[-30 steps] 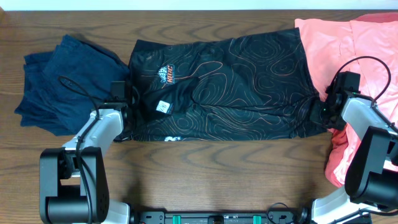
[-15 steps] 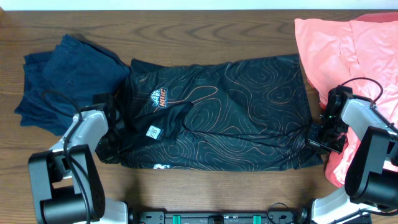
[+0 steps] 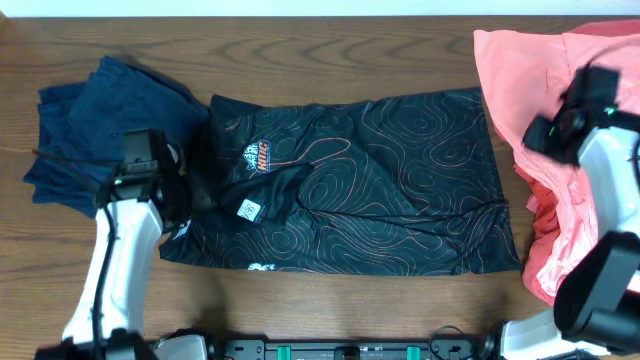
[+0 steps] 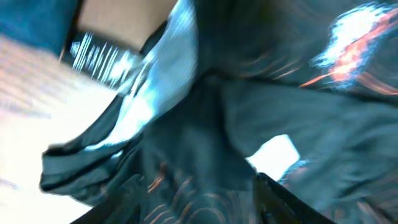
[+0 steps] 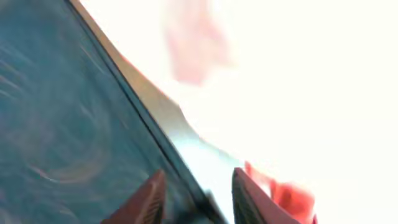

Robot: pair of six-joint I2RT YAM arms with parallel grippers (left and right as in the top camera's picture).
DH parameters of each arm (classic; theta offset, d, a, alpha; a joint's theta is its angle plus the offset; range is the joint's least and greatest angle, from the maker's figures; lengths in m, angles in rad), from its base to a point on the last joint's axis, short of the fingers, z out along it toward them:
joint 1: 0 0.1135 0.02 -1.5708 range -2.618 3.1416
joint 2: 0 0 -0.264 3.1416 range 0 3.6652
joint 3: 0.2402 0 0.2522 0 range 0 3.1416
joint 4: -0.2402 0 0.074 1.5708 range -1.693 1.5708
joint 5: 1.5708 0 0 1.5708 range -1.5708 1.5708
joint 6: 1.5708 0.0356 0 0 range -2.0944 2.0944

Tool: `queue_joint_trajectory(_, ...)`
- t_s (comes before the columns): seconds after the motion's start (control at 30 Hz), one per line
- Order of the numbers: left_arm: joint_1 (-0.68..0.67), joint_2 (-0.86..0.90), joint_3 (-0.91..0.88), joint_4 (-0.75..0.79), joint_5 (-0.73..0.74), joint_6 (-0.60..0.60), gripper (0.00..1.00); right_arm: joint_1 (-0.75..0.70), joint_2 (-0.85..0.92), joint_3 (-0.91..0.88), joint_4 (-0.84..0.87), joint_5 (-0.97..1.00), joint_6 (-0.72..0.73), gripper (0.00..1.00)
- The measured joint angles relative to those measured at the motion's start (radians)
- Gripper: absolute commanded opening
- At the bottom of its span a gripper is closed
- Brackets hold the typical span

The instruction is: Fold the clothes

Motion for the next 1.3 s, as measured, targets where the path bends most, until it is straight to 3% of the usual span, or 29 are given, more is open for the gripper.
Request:
queue_joint_trajectory(0.13, 0.0, -0.023, 0.001, 0.039, 0.034, 0.015, 0.58, 0.0, -0.008, 0.022, 0.076, -0.048, -0.056, 0.06)
queue_joint_trajectory(0.57, -0.124, 0.081, 0.002, 0.328, 0.1, 0.034, 0.6, 0.0, 0.348, 0.019, 0.317, -0.196, -0.168, 0.06)
queue_joint_trajectory(0.73, -0.139, 0.163, 0.002, 0.375, 0.101, 0.036, 0.61, -0.022, 0.378, 0.021, 0.33, -0.151, -0.163, 0.04)
queue_joint_trajectory(1.03, -0.139, 0.31, 0.18, 0.393, 0.099, 0.047, 0.64, -0.268, 0.378, 0.07, 0.182, -0.023, -0.064, 0.15)
queue_joint_trajectory(1.17, -0.139, 0.41, 0.304, 0.394, 0.097, 0.059, 0.65, -0.397, 0.382, 0.124, 0.062, -0.144, -0.049, 0.23)
queue_joint_trajectory(1.3, -0.139, 0.525, 0.408, 0.399, 0.096, 0.088, 0.65, -0.407, 0.379, 0.18, -0.02, -0.294, -0.076, 0.32)
